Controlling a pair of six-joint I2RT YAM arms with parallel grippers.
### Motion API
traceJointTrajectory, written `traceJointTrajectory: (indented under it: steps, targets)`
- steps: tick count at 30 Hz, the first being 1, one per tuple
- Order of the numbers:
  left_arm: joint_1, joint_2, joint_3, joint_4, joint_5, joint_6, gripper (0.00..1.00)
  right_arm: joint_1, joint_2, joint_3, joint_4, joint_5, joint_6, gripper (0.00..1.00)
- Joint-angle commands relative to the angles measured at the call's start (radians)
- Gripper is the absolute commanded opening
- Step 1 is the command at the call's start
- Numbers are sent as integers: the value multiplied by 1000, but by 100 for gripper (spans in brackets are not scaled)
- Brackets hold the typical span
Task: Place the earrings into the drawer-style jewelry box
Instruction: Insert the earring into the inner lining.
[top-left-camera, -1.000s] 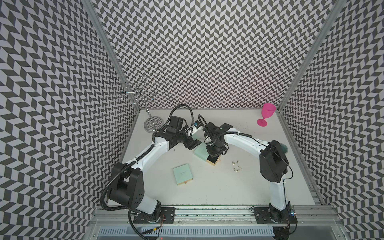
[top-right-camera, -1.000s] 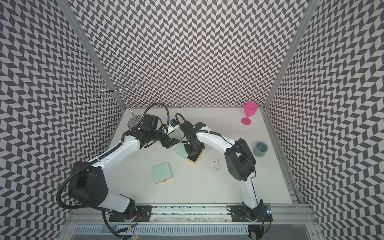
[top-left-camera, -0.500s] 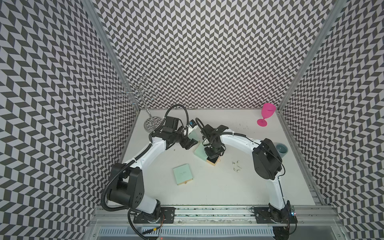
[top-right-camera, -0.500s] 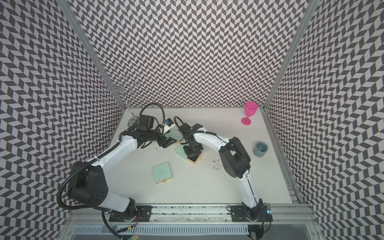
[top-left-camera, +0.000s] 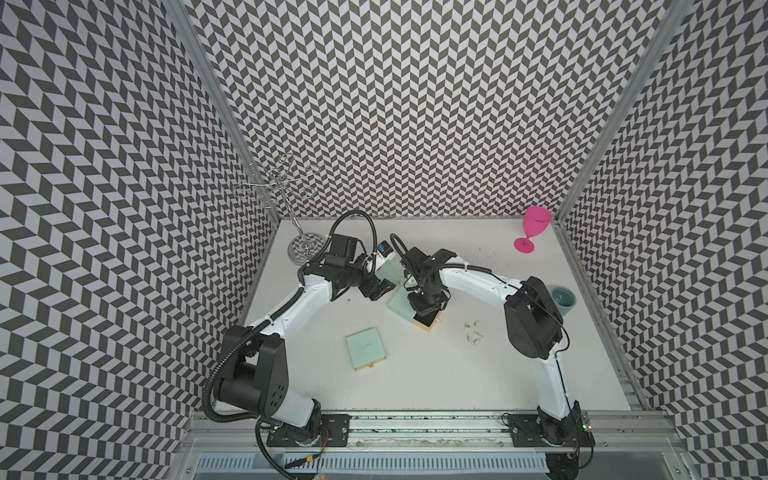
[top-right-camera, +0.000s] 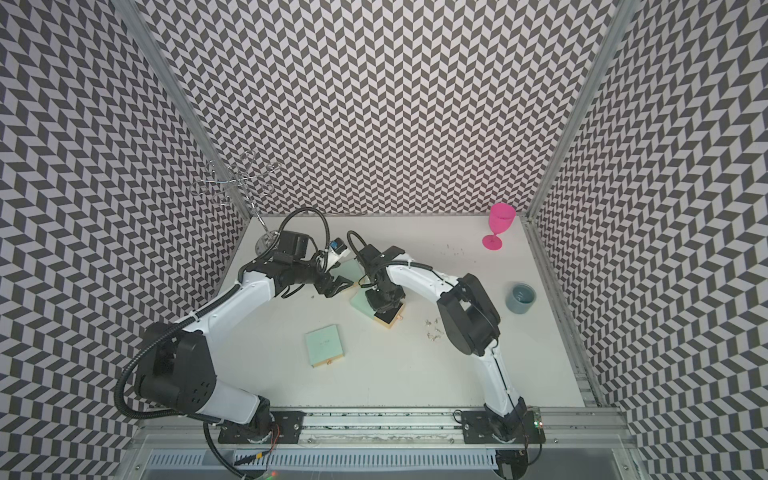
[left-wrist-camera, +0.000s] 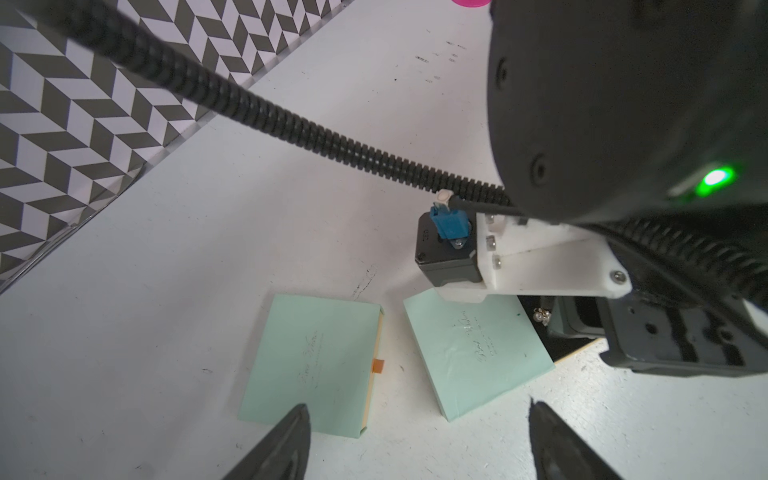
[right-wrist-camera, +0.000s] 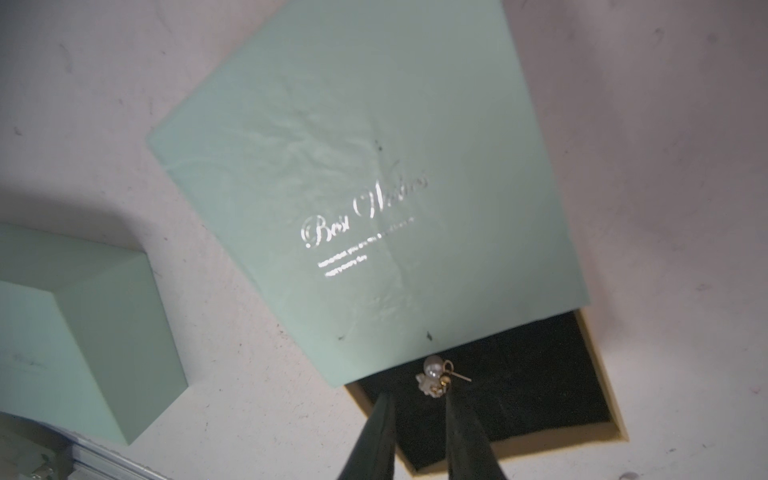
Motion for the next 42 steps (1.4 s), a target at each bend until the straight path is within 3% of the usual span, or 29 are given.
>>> traceJointTrajectory:
  steps: [1,8,37,42]
  targets:
    - [1,-11,-13,15,23,4,83,3,-12,12,-2,21,-5,21]
    - [-7,6,-27,55,29,22,84,-7,-40,-13,20,41,12,10]
    - [-15,68,-110,149,31,41,86,-23,-24,-60,54,-32,-5,8]
    - [-19,74,-117,150,31,45,86,-22,-23,-73,66,-37,1,4]
